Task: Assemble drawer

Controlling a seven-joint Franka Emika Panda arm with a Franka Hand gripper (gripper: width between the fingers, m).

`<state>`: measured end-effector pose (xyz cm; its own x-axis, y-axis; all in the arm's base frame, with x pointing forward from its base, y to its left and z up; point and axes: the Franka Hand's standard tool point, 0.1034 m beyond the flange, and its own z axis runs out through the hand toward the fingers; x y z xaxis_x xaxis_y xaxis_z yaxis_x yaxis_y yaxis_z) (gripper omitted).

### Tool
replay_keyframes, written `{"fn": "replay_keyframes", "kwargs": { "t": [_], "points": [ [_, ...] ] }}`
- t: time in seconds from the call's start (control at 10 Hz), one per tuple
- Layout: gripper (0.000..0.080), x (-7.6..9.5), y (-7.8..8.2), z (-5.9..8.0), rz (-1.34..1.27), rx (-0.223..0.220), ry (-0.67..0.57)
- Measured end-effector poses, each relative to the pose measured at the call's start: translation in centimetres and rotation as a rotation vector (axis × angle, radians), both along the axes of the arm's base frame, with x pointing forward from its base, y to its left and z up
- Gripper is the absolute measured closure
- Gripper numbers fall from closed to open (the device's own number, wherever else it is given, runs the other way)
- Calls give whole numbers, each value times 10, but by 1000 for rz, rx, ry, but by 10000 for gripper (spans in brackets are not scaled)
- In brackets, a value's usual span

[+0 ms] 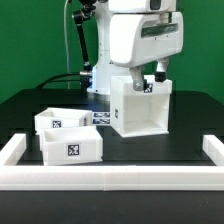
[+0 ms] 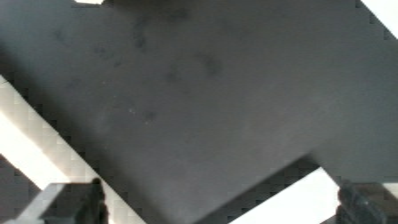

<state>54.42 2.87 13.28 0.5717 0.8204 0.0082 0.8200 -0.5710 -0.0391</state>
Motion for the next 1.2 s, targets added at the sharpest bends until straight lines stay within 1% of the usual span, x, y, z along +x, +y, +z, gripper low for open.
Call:
{"fn": "replay_keyframes", "kwargs": {
  "t": [0.6, 0.7, 0.8, 0.9, 1.1, 1.2],
  "points": [
    [150, -2, 0, -2, -2, 0, 2],
    [150, -13, -1, -3, -47, 3, 6],
    [150, -29, 1, -5, -121, -2, 17],
    [150, -43, 5, -3, -176, -9, 30],
    [150, -55, 6, 0, -355, -9, 47],
    [150, -54, 7, -2, -455, -13, 50]
  ]
}}
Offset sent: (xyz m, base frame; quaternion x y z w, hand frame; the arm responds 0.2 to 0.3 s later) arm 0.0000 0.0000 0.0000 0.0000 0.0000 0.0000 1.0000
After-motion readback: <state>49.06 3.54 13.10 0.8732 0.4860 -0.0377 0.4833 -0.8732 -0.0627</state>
